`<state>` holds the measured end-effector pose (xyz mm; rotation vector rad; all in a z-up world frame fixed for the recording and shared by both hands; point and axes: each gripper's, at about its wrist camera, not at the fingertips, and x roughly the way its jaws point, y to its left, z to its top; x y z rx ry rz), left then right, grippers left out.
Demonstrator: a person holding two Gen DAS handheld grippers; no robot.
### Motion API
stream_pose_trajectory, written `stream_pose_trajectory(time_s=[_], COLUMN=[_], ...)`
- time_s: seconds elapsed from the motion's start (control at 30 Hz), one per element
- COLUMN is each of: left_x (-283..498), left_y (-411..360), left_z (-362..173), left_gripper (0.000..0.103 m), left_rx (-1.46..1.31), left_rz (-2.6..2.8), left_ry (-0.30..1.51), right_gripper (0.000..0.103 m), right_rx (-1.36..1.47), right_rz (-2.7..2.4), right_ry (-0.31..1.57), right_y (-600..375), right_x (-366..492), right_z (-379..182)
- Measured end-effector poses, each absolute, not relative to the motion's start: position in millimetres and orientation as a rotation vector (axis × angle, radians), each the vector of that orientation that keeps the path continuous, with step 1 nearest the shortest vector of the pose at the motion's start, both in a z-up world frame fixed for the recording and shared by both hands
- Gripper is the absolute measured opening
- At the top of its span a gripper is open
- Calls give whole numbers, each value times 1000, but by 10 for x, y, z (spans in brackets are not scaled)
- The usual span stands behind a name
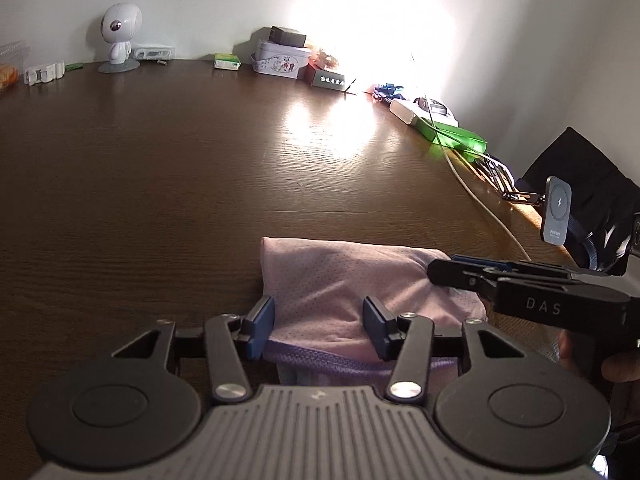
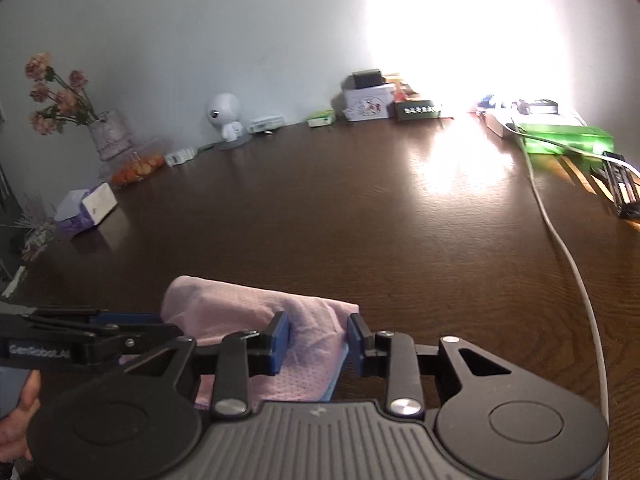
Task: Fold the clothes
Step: 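Carry the folded bundle with both grippers and set it by the tin box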
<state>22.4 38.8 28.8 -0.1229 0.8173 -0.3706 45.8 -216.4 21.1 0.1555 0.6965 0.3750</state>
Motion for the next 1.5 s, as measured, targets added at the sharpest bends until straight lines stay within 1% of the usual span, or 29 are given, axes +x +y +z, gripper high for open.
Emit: stream_pose_trajectory(time_s=[0.03, 0.1, 0.13, 0.17, 0.33, 0.4, 0.43, 0.47, 0.5, 0.53, 0.57, 0.63, 0.67, 0.7, 0.73, 0.77, 0.9, 1.03, 1.2, 1.3, 1.5], left_x=[156, -12, -95, -173, -393, -416, -418, -418, -412, -406, -400, -388, -382, -374, -356, -335, -145, 261, 913, 1430, 2382], left_y=[421, 518, 551, 578, 513, 484, 474, 465, 456, 448, 439, 422, 413, 408, 414, 413, 368, 380, 391, 377, 308], left_z=[327, 384, 388, 384, 211, 185, 181, 177, 175, 173, 171, 166, 164, 162, 162, 166, 191, 242, 308, 317, 297], left_gripper=[52, 59, 63, 64, 62, 59, 54, 46, 41, 32, 26, 23, 14, 11, 9, 7, 6, 6, 5, 5, 5], left_rx=[-125, -130, -126, -122, -55, -51, -48, -45, -41, -36, -31, -21, -17, -14, -22, -22, 10, 21, 33, 24, 57], left_rz=[-376, -394, -396, -399, -419, -423, -430, -436, -439, -443, -446, -453, -456, -459, -460, -462, -440, -426, -432, -418, -378], left_ry=[810, 794, 790, 789, 808, 796, 794, 793, 795, 798, 801, 806, 809, 812, 818, 822, 838, 855, 859, 869, 864], right_gripper=[31, 32, 36, 41, 42, 42, 42, 42, 42, 42, 42, 38, 36, 30, 16, 13, 10, 9, 9, 7, 7], right_rx=[158, 117, 93, 70, -22, -87, -108, -118, -119, -121, -138, -170, -186, -181, -176, -170, -184, -171, -147, -139, -176], right_rz=[362, 371, 383, 407, 536, 529, 521, 516, 519, 521, 522, 524, 524, 528, 532, 538, 544, 548, 521, 517, 475], right_ry=[682, 633, 610, 608, 669, 673, 669, 667, 670, 674, 678, 686, 689, 690, 691, 696, 716, 732, 758, 759, 722], right_y=[-2177, -2215, -2242, -2259, -2160, -2062, -2038, -2022, -2014, -2006, -1984, -1940, -1918, -1918, -1918, -1915, -1855, -1821, -1814, -1762, -1616], right_x=[407, 246, 156, 68, -312, -411, -447, -469, -475, -480, -476, -467, -462, -449, -435, -416, -272, 34, 703, 1175, 2104], right_z=[244, 366, 424, 453, 326, 273, 265, 262, 255, 249, 234, 204, 190, 190, 191, 198, 224, 289, 394, 455, 474])
